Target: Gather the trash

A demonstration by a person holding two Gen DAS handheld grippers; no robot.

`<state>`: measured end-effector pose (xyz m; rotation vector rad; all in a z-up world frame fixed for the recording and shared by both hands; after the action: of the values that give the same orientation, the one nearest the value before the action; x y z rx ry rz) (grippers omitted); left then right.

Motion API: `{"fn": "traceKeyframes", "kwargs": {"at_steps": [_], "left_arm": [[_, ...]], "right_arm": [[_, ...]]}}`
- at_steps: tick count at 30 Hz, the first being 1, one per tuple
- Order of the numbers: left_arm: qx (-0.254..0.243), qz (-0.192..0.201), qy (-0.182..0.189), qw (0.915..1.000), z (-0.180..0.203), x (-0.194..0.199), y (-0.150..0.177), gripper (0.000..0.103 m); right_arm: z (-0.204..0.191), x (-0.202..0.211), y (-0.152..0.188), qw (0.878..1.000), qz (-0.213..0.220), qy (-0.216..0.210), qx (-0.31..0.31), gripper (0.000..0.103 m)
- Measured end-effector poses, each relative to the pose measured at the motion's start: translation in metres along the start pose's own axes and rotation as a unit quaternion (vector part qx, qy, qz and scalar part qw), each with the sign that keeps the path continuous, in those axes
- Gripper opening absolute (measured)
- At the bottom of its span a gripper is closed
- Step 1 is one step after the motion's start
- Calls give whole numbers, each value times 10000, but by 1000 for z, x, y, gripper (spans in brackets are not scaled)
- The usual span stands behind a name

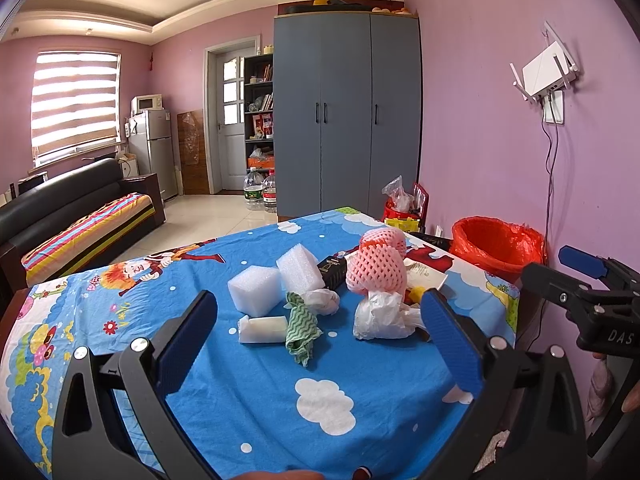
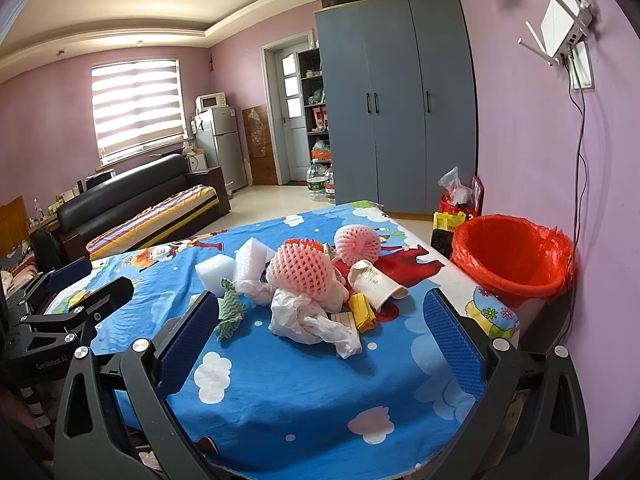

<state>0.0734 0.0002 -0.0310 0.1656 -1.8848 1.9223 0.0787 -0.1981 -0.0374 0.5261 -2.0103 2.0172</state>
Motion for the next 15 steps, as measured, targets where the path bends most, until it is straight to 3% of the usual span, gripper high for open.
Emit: {"fn": "traceKeyframes", "kwargs": {"at_steps": [15], "left_arm": [[9, 2, 4, 10000, 0, 0, 0, 99]], "right_arm": [[-2, -1, 0, 10000, -15, -15, -23, 96]]}}
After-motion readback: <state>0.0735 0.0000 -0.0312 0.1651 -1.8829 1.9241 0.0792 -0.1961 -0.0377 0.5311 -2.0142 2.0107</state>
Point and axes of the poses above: each gripper's, at about its wrist camera, not at the fingertips, and x roughly against the way its jaws point, z to its right, y to its underside, the point moved 8 cm from there along -x, roughly the way its jaws point, and after that the axes turned 13 degrees about y, right-handed, at the moved point
